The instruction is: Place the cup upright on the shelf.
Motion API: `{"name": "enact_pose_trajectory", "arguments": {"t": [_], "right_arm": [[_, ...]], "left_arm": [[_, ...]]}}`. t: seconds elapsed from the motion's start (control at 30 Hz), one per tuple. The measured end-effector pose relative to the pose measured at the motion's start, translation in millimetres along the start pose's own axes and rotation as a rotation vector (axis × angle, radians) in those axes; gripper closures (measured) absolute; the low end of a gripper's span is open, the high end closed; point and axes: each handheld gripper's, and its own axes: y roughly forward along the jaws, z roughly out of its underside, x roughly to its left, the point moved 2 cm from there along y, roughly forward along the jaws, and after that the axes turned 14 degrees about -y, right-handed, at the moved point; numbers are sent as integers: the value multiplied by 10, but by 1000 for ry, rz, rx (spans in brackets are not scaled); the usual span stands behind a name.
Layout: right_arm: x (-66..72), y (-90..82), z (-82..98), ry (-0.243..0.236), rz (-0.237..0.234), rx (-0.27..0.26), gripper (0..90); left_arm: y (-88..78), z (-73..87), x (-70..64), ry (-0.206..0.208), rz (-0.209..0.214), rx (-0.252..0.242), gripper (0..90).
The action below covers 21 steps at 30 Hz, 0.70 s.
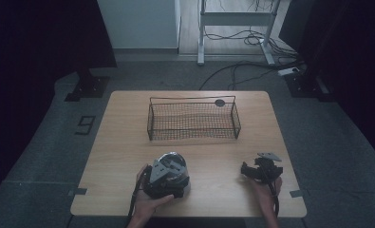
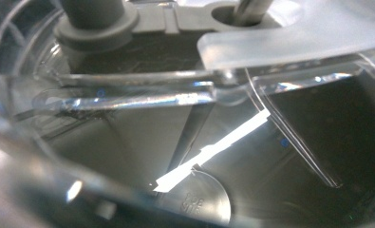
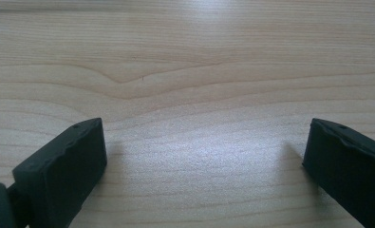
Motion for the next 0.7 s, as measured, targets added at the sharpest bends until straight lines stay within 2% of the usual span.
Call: {"name": "enact_pose_trajectory", "arguments": {"t": [0.4,0.57,0.7], "right_arm": [[-3,1,0,4,3,2,0],[-2,2,0,5,4,1,0],[-2,2,0,5,4,1,0]], "left_arm": [[12,-7,-12,-8,7,-3,41],[-27,-70,3,-15,6,-23,41],[-44,-120,-14,-4,11,-29,41]]}}
